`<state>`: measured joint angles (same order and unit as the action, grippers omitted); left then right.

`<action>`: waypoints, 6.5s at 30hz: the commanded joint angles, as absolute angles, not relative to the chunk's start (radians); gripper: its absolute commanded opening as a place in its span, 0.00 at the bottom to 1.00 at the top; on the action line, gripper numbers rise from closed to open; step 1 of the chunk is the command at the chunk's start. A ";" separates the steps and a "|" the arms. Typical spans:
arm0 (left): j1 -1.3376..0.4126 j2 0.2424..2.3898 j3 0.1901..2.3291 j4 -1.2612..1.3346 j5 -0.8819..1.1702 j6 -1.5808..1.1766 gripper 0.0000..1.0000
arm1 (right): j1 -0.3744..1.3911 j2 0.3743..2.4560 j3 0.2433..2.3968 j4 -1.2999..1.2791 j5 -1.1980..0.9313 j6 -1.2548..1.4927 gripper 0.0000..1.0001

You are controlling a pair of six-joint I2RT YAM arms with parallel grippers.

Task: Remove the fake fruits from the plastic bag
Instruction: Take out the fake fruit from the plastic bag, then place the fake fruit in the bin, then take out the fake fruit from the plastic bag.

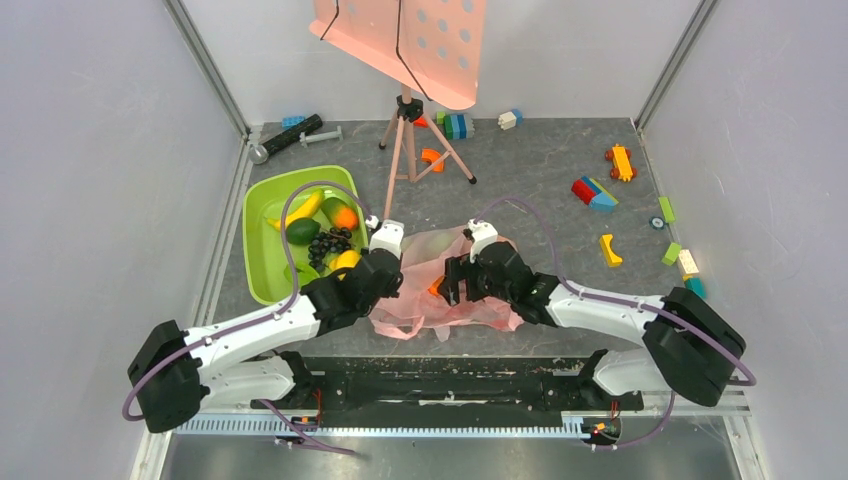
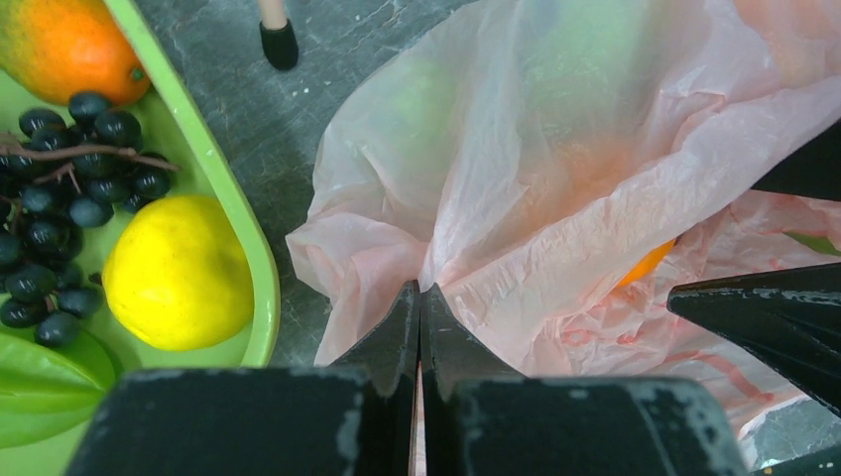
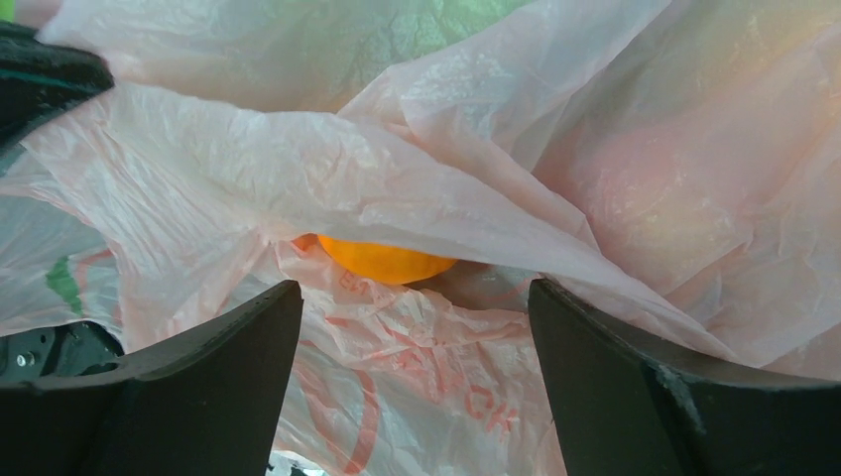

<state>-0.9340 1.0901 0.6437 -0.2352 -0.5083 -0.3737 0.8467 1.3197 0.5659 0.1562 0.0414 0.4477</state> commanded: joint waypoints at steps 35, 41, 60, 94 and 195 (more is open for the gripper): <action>-0.907 1.075 0.589 -0.140 -0.511 -0.468 0.02 | 0.832 1.546 0.666 0.339 0.113 0.675 0.75; -0.907 1.076 0.587 -0.137 -0.502 -0.471 0.02 | 0.821 1.578 0.655 0.394 0.098 0.704 0.78; -0.906 1.068 0.585 -0.144 -0.512 -0.474 0.02 | 0.808 1.454 0.585 0.400 0.105 0.622 0.41; -0.906 0.744 0.551 -0.253 -0.479 -0.578 0.21 | 0.809 1.063 0.806 -0.132 -0.176 0.360 0.42; -1.121 0.986 0.821 -0.132 -0.086 -0.432 0.85 | 0.598 1.289 0.817 -0.241 -0.104 -0.051 0.87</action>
<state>-1.1095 0.9539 0.8417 -0.2577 -0.0998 -0.4232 0.6250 1.2427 0.8322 -0.3122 0.0074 -0.0486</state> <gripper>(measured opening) 0.864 0.933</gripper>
